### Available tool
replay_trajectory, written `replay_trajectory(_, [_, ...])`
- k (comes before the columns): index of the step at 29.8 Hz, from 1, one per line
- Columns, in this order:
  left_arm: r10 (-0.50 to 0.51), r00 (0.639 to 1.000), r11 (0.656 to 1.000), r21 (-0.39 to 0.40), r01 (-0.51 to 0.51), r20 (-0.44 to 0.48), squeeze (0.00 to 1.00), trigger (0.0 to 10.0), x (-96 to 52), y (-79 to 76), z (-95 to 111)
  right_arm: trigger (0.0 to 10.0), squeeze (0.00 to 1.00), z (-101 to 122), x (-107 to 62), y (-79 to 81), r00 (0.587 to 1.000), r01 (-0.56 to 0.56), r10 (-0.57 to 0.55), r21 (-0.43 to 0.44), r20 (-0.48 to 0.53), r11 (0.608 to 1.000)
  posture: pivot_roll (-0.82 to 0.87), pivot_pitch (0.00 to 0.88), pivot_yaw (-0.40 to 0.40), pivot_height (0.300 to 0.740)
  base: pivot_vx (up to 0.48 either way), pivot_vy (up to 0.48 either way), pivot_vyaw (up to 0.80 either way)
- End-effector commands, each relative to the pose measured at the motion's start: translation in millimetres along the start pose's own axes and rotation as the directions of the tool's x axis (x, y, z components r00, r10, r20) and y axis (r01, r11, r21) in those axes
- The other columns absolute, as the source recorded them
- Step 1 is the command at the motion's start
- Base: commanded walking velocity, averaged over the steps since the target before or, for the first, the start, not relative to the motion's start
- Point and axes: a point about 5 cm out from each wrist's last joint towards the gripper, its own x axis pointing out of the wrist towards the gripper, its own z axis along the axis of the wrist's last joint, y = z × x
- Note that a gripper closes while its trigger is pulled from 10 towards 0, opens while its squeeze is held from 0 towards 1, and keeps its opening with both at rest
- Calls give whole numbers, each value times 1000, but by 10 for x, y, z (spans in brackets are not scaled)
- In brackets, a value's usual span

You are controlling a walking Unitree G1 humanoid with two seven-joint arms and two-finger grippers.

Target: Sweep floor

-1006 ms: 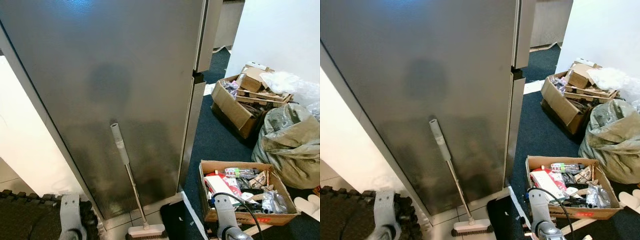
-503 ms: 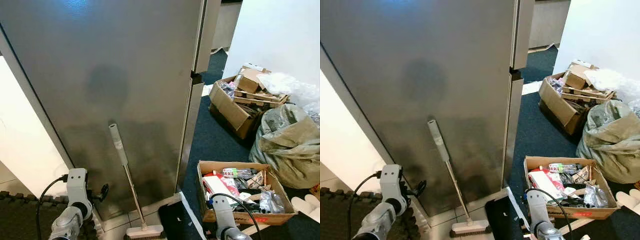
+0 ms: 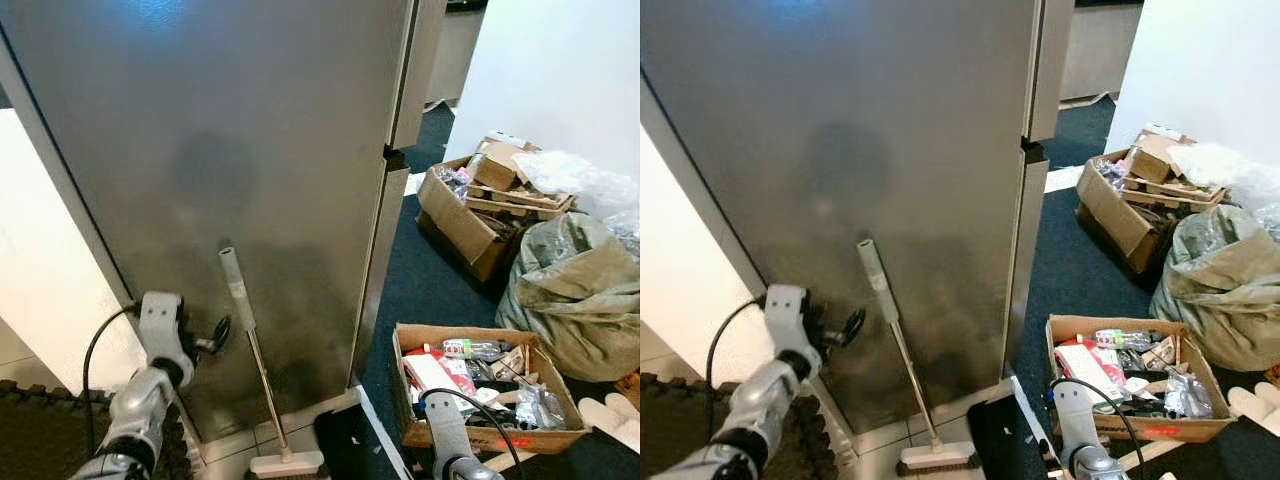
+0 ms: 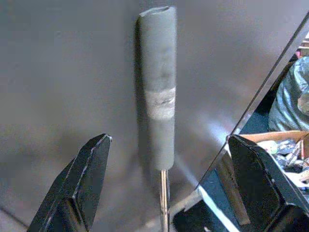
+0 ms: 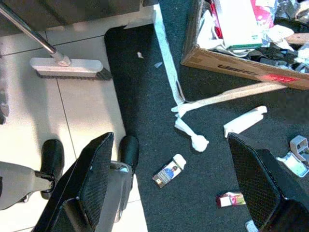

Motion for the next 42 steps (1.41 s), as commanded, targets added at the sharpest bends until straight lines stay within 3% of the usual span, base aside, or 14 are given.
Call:
replay_trajectory(1, [29,999,999,37,-29,-12,0,10000,5,25,7,10000,0,-19,-2,-6,1000,-1,1,-13,-11,1000,-18,0,-9,740,0,0,0])
replay_trajectory(15, [128,992,983,134,-124,-19,0,10000,153,41,158,10000,0,-76,-15,-47,1000,0,0,-25,-14,1000,-41,22,-16,740,0,0,0])
replay_trajectory(27, [105,994,989,104,-105,12,0,10000,235,-56,231,10000,0,-184,-38,-66,1000,-5,5,-36,-19,999,-65,97,-12,740,0,0,0])
replay_trajectory(32, [167,985,984,61,-170,50,0,10000,237,42,312,10000,0,-273,-59,-80,1000,-19,17,-58,-25,998,-88,159,-19,740,0,0,0])
replay_trajectory(42, [162,976,987,-21,-161,143,0,10000,326,55,540,10000,0,-197,-47,-30,999,-46,47,-91,8,995,-112,208,-24,740,0,0,0])
